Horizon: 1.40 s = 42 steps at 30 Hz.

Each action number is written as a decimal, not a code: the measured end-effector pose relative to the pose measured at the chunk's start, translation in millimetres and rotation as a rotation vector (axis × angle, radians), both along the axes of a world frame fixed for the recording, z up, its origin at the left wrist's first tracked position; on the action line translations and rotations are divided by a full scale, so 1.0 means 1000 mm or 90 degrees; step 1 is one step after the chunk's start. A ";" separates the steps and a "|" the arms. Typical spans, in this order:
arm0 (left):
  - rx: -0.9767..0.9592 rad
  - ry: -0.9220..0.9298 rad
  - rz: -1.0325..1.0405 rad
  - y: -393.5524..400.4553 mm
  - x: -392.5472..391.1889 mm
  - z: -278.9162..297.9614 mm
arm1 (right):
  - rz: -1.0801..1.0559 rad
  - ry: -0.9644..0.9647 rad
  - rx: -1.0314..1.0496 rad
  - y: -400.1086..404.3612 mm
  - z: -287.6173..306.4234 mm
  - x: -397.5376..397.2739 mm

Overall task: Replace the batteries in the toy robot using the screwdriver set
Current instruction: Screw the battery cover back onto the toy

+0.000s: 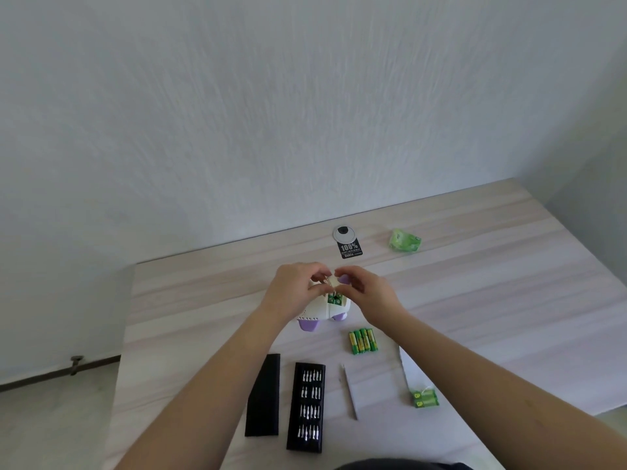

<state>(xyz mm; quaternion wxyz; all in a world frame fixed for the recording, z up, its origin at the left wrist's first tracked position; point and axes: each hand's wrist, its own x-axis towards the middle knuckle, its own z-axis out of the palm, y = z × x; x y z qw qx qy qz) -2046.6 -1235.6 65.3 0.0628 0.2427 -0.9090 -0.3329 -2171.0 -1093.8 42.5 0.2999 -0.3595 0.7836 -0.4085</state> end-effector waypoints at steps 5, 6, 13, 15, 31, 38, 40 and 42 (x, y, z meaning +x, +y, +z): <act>-0.017 -0.002 -0.008 -0.004 -0.004 -0.007 | 0.013 -0.009 0.007 -0.001 -0.006 -0.008; -0.025 -0.009 -0.011 -0.004 -0.005 -0.008 | 0.004 -0.013 0.006 -0.001 -0.008 -0.009; -0.057 -0.070 -0.050 -0.007 -0.007 -0.018 | -0.045 -0.074 -0.011 -0.001 -0.021 -0.007; -0.064 -0.081 -0.052 -0.005 -0.007 -0.024 | -0.053 -0.089 -0.023 -0.002 -0.024 -0.005; -0.117 -0.051 -0.005 0.007 -0.009 -0.037 | -0.223 -0.229 0.009 0.006 -0.057 -0.005; -0.109 -0.075 0.006 0.008 -0.010 -0.038 | -0.194 -0.315 -0.058 0.008 -0.053 0.003; -0.110 -0.092 0.010 0.008 -0.011 -0.037 | -0.189 -0.326 -0.062 0.008 -0.053 0.003; -0.109 -0.104 0.012 0.008 -0.012 -0.037 | -0.175 -0.324 -0.059 0.009 -0.056 0.001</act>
